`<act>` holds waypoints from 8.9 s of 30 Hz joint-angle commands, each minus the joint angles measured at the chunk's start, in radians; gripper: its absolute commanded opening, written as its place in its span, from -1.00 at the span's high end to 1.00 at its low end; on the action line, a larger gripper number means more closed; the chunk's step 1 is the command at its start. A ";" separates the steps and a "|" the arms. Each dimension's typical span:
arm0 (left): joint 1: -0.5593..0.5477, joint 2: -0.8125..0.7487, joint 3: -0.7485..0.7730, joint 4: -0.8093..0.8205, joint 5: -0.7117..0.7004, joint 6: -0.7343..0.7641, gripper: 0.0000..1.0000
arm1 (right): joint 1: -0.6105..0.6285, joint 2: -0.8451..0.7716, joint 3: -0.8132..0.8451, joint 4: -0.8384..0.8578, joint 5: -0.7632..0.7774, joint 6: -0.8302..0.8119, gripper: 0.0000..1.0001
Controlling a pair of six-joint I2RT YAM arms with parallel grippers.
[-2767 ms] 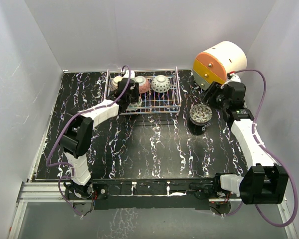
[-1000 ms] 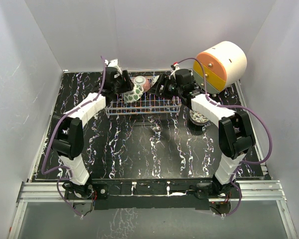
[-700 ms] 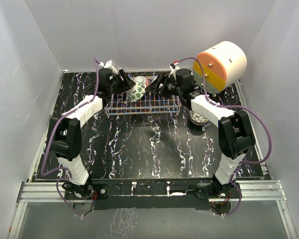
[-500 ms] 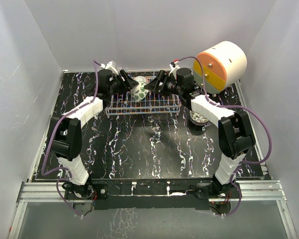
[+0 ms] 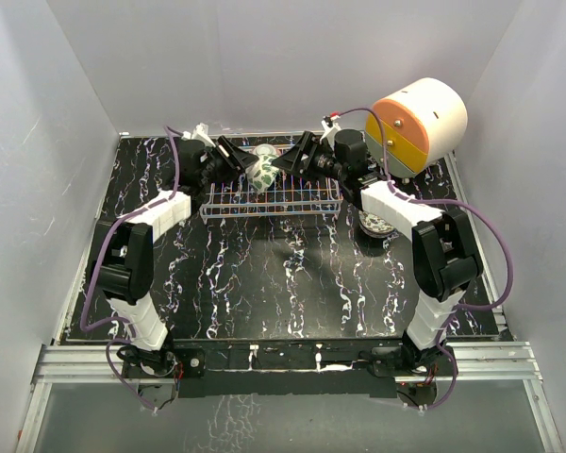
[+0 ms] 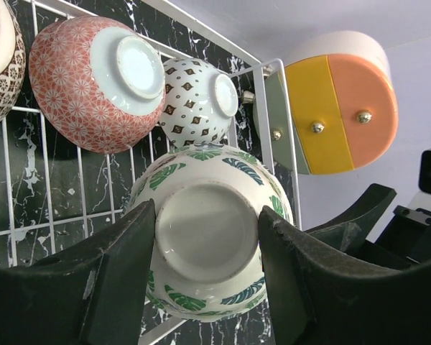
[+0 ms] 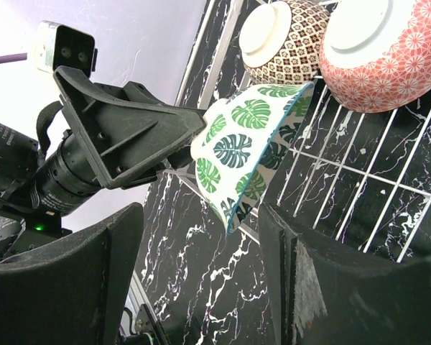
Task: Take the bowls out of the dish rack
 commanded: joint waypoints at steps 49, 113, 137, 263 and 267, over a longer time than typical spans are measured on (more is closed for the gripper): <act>0.008 -0.104 -0.152 0.307 0.086 -0.191 0.18 | 0.015 0.120 0.009 0.408 -0.155 0.162 0.85; 0.051 -0.345 -0.314 -0.092 -0.154 0.264 -0.65 | -0.150 -0.056 0.327 -1.147 0.999 -0.240 0.85; 0.050 -0.341 -0.320 -0.104 -0.159 0.268 -0.65 | -0.050 0.226 0.539 -1.420 1.127 -0.171 0.85; 0.002 0.344 0.430 -0.202 -0.638 0.755 -0.90 | -0.077 0.031 0.314 -0.447 0.403 -0.523 -0.61; 0.002 0.329 0.419 -0.210 -0.650 0.765 -0.89 | -0.077 0.027 0.307 -0.445 0.410 -0.526 -0.61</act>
